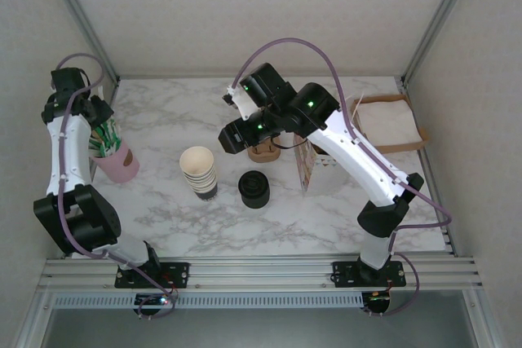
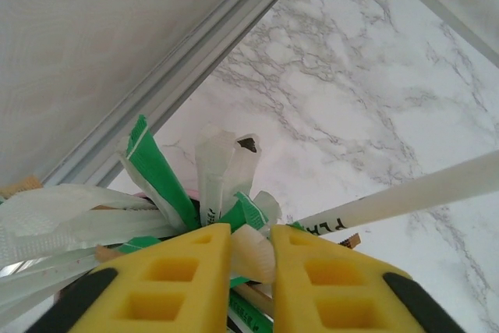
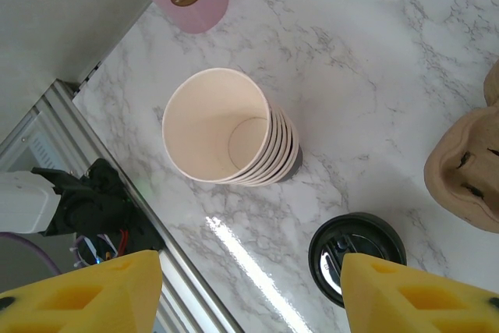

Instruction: Pack the takeout coffee

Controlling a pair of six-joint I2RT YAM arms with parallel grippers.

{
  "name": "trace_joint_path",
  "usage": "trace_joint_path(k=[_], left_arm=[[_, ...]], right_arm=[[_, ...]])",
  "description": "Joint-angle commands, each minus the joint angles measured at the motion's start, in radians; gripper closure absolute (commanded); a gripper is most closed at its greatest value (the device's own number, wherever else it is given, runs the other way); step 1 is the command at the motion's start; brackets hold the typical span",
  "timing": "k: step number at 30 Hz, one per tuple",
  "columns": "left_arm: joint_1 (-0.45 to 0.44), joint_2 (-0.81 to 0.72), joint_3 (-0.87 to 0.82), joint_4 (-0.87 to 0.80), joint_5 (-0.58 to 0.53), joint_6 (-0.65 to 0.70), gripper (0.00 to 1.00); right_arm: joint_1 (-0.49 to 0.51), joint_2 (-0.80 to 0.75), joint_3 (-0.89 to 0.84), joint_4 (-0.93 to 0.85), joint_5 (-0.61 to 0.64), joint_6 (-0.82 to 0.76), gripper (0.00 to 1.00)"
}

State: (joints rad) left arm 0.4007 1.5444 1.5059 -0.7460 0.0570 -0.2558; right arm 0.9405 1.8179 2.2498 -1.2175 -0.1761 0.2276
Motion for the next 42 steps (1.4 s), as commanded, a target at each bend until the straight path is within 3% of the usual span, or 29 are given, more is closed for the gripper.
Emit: trace_joint_path(k=[1,8,16,35,42], left_arm=[[-0.008,-0.001,0.042,-0.026,-0.005,0.009,0.83],[-0.013,-0.015,0.07,-0.041,-0.015,0.006,0.84],[-0.014,-0.02,0.059,-0.035,-0.02,0.007,1.0],[-0.014,-0.119,0.119,-0.085,-0.039,-0.002,1.0],[-0.016,-0.167,0.176,-0.091,0.071,-0.007,1.0]], right_arm=[[0.012,0.019,0.033,-0.014,0.007,-0.008,0.38],[0.012,0.024,0.033,-0.012,0.003,-0.011,0.38],[0.012,0.027,0.031,-0.014,0.002,-0.014,0.38],[0.012,0.0,0.006,-0.001,0.009,-0.01,0.38],[0.012,-0.04,-0.026,0.032,0.044,0.002,0.34]])
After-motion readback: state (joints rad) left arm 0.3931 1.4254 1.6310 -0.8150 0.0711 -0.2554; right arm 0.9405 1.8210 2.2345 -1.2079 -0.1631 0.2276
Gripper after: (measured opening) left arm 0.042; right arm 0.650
